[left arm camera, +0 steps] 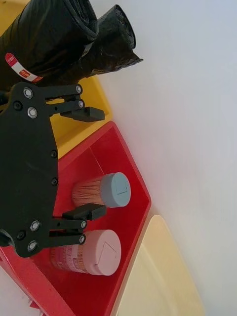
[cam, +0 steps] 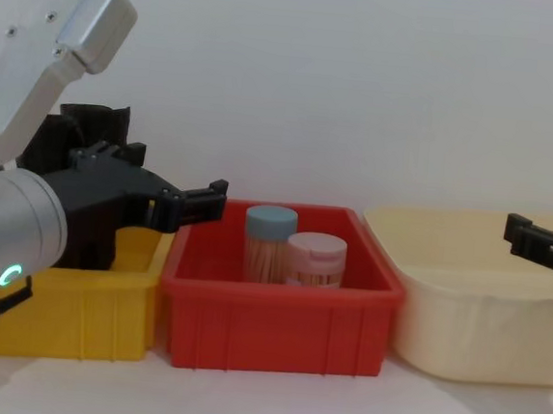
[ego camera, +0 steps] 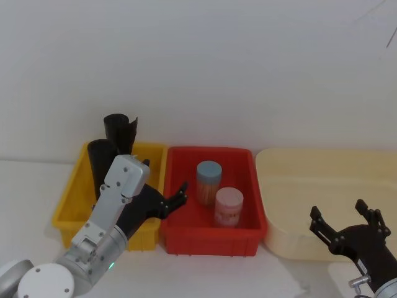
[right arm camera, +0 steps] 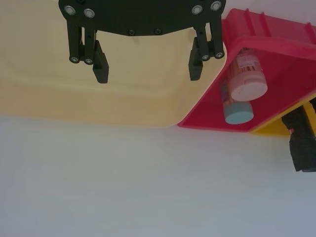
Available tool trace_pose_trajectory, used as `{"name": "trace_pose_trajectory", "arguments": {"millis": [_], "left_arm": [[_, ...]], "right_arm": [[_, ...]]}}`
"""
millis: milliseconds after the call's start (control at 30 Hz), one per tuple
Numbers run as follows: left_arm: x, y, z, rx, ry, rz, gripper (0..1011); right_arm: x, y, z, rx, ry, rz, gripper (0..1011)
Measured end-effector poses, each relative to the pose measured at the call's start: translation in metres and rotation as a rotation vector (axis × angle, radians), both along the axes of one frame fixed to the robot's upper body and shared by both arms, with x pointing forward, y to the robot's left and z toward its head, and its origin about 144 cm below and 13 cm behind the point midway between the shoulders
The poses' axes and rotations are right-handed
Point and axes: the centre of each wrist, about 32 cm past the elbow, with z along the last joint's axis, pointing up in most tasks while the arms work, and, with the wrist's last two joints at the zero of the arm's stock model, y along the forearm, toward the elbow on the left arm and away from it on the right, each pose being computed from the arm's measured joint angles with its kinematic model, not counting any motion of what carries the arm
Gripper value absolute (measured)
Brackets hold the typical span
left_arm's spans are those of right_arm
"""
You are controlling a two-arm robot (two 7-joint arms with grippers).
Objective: Pick up the garbage bag with the one hand and transfer it to the other hand.
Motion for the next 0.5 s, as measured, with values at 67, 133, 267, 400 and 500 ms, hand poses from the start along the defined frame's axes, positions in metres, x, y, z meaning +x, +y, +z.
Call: {"name": "trace_pose_trajectory", "arguments": {"millis": [67, 133, 267, 400, 500], "left_arm": [[0.0, 0.0, 0.0, 0.0, 0.0, 0.0, 1002], [0.0, 0.0, 0.0, 0.0, 0.0, 0.0, 1002], [0.0, 0.0, 0.0, 0.0, 0.0, 0.0, 1001], [0.0, 0.0, 0.0, 0.0, 0.0, 0.0, 1001], [0.0, 0.0, 0.0, 0.0, 0.0, 0.0, 1002]], "right_arm": [[0.0, 0.0, 0.0, 0.0, 0.0, 0.0, 999], [0.0, 0.0, 0.0, 0.0, 0.0, 0.0, 999], [0.0, 0.0, 0.0, 0.0, 0.0, 0.0, 999], [0.0, 0.0, 0.0, 0.0, 0.0, 0.0, 999], [0.0, 0.0, 0.0, 0.0, 0.0, 0.0, 999]]}}
